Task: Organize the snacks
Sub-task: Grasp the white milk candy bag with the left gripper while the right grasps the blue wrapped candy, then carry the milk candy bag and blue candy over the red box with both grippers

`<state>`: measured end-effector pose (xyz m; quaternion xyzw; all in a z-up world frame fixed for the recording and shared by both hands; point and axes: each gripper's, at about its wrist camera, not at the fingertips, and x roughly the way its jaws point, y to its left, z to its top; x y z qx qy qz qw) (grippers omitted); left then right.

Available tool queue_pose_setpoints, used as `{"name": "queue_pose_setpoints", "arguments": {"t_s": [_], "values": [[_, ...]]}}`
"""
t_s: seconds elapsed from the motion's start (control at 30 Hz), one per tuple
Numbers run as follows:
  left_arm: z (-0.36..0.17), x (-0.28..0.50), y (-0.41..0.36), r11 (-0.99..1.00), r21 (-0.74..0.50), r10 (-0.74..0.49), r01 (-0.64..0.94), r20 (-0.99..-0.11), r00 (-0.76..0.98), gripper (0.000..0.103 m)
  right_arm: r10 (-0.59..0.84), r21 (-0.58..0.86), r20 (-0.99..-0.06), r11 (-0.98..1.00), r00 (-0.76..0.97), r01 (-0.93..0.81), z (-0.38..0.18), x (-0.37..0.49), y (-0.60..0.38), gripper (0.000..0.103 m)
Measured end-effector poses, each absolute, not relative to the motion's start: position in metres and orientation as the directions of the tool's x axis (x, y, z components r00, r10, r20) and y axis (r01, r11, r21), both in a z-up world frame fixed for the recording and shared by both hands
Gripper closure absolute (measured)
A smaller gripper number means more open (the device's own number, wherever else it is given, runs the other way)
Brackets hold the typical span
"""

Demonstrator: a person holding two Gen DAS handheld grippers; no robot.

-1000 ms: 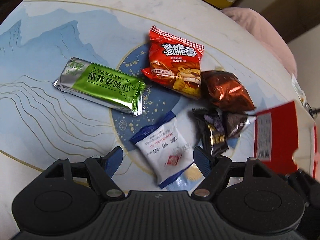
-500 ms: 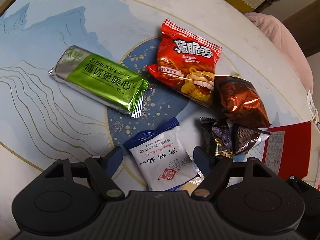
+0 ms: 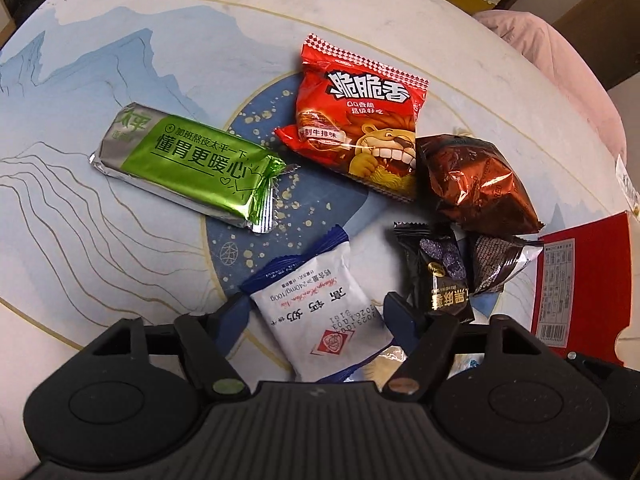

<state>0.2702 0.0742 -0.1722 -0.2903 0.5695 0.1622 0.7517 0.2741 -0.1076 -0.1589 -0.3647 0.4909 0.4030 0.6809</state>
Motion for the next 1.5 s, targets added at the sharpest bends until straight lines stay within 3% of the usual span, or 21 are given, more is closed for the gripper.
{"name": "queue_pose_setpoints", "arguments": {"t_s": [0.2, 0.3, 0.53, 0.9, 1.5], "values": [[-0.172, 0.262, 0.082, 0.785, -0.269, -0.096, -0.559, -0.943, 0.319, 0.05, 0.217, -0.109, -0.939, 0.545, 0.266, -0.831, -0.16, 0.258, -0.118, 0.084], [-0.172, 0.256, 0.085, 0.792, -0.284, -0.107, -0.541, -0.936, 0.335, 0.052, 0.219, -0.111, -0.923, 0.638, 0.318, -0.762, -0.161, 0.254, -0.126, 0.089], [-0.171, 0.24, 0.091, 0.811, -0.285, -0.111, -0.51, -0.932, 0.345, 0.054, 0.211, -0.103, -0.888, 0.774, 0.408, -0.625, -0.164, 0.246, -0.135, 0.091], [-0.158, 0.198, 0.101, 0.844, -0.296, -0.132, -0.447, -0.923, 0.362, 0.055, 0.305, 0.055, -0.839, 0.872, 0.451, -0.487, -0.124, 0.206, -0.161, 0.091], [-0.055, 0.178, 0.022, 0.942, -0.317, -0.218, -0.109, -0.827, 0.519, 0.055, 0.314, 0.096, -0.702, 0.931, 0.639, -0.353, -0.034, 0.166, -0.218, 0.091]]}}
